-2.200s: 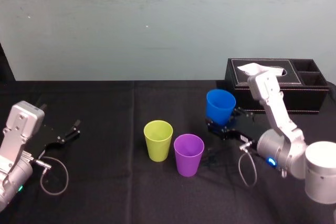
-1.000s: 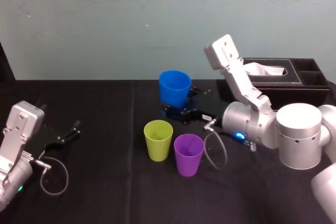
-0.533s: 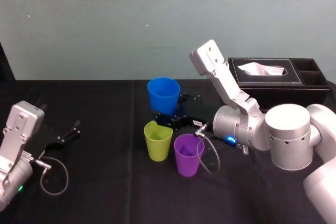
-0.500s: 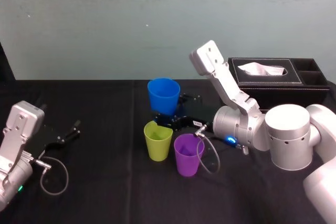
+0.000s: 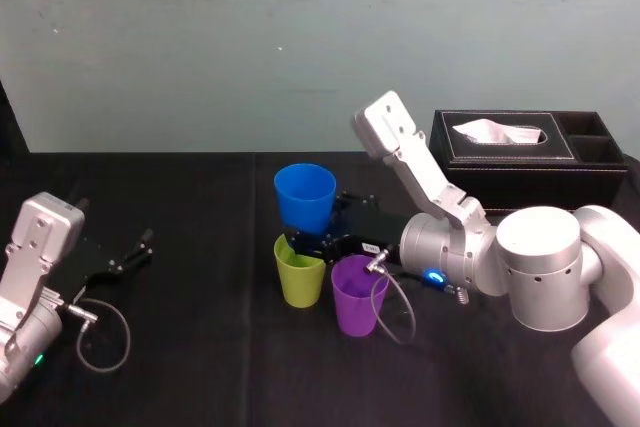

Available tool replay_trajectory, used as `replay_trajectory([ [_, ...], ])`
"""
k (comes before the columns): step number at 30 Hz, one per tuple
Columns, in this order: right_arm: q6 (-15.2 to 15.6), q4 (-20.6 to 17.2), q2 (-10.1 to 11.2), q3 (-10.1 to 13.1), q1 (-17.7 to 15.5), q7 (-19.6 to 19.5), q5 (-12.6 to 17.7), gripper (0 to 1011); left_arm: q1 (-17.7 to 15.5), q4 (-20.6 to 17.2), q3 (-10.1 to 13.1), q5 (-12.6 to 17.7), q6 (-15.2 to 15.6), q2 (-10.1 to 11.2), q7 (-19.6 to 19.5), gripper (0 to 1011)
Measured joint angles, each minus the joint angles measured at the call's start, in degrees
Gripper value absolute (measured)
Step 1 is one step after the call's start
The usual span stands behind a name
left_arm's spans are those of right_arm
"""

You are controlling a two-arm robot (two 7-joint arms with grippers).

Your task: Stack the three plastic cups sequentially using one hand.

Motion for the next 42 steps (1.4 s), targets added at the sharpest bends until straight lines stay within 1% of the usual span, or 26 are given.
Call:
replay_trajectory([
  [18, -0.7, 2.0, -0.3, -1.0, 0.4, 0.5, -0.1, 695, 0.0, 0.0, 0.0, 0.0, 0.0, 0.0, 0.0, 1000],
  [42, -1.1, 3.2, -0.8, -1.4, 0.2, 0.6, -0.6, 695, 0.0, 0.0, 0.0, 0.0, 0.0, 0.0, 0.0, 1000],
])
